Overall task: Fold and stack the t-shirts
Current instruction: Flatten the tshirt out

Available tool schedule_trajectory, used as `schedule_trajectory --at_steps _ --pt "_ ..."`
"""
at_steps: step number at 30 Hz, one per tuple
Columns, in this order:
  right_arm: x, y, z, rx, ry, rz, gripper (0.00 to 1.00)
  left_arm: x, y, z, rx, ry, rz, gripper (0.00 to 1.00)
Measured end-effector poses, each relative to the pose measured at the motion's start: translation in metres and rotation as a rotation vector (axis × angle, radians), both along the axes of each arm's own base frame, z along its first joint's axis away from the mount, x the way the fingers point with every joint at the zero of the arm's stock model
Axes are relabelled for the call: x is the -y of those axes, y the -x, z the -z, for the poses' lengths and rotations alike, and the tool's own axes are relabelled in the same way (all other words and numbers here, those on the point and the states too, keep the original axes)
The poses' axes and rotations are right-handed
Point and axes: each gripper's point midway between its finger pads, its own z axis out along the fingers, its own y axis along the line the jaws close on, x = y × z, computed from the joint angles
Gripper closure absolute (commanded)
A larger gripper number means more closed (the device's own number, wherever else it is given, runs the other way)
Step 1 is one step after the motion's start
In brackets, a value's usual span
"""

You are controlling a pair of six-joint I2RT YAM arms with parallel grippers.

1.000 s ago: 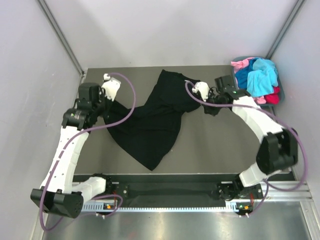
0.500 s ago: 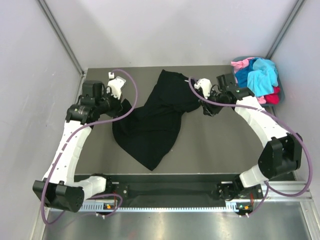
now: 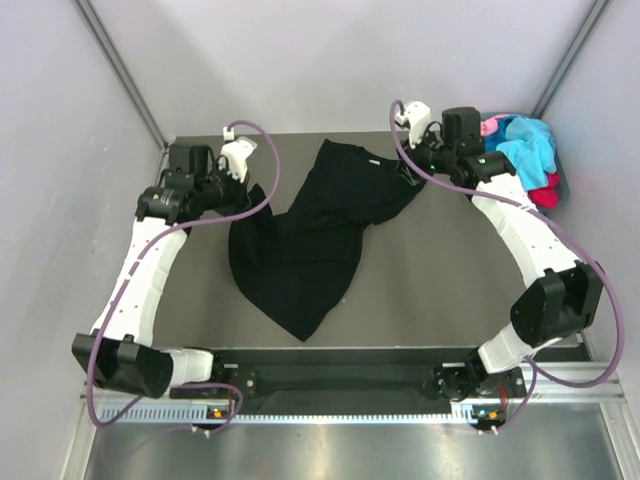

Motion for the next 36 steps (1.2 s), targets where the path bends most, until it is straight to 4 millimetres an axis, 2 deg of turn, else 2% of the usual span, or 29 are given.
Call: schedule_trajectory --at_steps 3,4,5,6,8,10,12,14,16,18,20,24,25,26,27,28,29,32,36 --pt "-0.014 -0.01 -0.003 0.012 -0.03 -0.055 0.54 0.0 -0.014 -0.008 0.025 -0.019 0.014 1.0" --pt "-0.018 -0.015 0.003 -0.009 -0.029 -0.073 0.6 0.001 -0.016 -0.006 0.017 -0.02 0.011 1.0" --pt "-0.023 -0.024 0.009 -0.026 -0.03 -0.089 0.83 0.001 -0.017 0.0 -0.002 -0.02 0.008 1.0" --pt "-0.028 -0.034 0.017 -0.046 -0.023 -0.104 0.92 0.001 -0.017 0.007 -0.024 -0.021 0.007 1.0" --pt "-0.038 -0.053 0.037 -0.113 -0.016 -0.117 0.91 0.002 -0.015 0.028 -0.079 -0.016 0.003 1.0" --pt "-0.046 -0.075 0.066 -0.199 0.01 -0.138 0.9 0.001 -0.005 0.06 -0.171 -0.02 -0.008 1.0" --pt "-0.05 -0.092 0.095 -0.257 0.031 -0.138 0.81 -0.002 0.009 0.096 -0.266 -0.037 -0.019 1.0" --pt "-0.043 -0.086 0.131 -0.339 0.095 -0.137 0.7 -0.006 0.023 0.123 -0.353 -0.053 -0.031 1.0" --pt "-0.033 -0.074 0.152 -0.393 0.166 -0.141 0.7 -0.007 0.025 0.133 -0.394 -0.052 -0.066 1.0" --pt "-0.03 -0.067 0.158 -0.412 0.217 -0.137 0.85 -0.006 0.019 0.133 -0.392 -0.032 -0.099 1.0" --pt "-0.033 -0.072 0.155 -0.39 0.235 -0.104 1.0 -0.002 0.01 0.13 -0.387 0.002 -0.136 1.0" --pt "-0.039 -0.092 0.139 -0.311 0.248 -0.018 1.0 0.003 -0.014 0.132 -0.398 0.043 -0.194 1.0" --pt "-0.042 -0.098 0.134 -0.281 0.24 -0.011 0.99 0.003 -0.019 0.135 -0.403 0.043 -0.207 1.0" --pt "-0.044 -0.104 0.13 -0.257 0.23 -0.003 0.69 0.002 -0.025 0.14 -0.41 0.039 -0.223 1.0" --pt "-0.047 -0.108 0.127 -0.238 0.216 0.004 0.44 0.001 -0.029 0.146 -0.419 0.027 -0.237 1.0" --pt "-0.05 -0.112 0.125 -0.223 0.206 0.007 0.3 -0.002 -0.032 0.153 -0.428 0.012 -0.248 1.0" --pt "-0.052 -0.114 0.125 -0.207 0.207 -0.003 0.23 -0.005 -0.033 0.159 -0.44 -0.007 -0.261 1.0" --pt "-0.059 -0.128 0.129 -0.159 0.202 -0.02 0.15 -0.015 -0.034 0.176 -0.467 -0.069 -0.285 1.0" --pt "-0.068 -0.15 0.152 -0.138 0.185 0.0 0.14 -0.021 -0.036 0.184 -0.478 -0.116 -0.285 1.0"
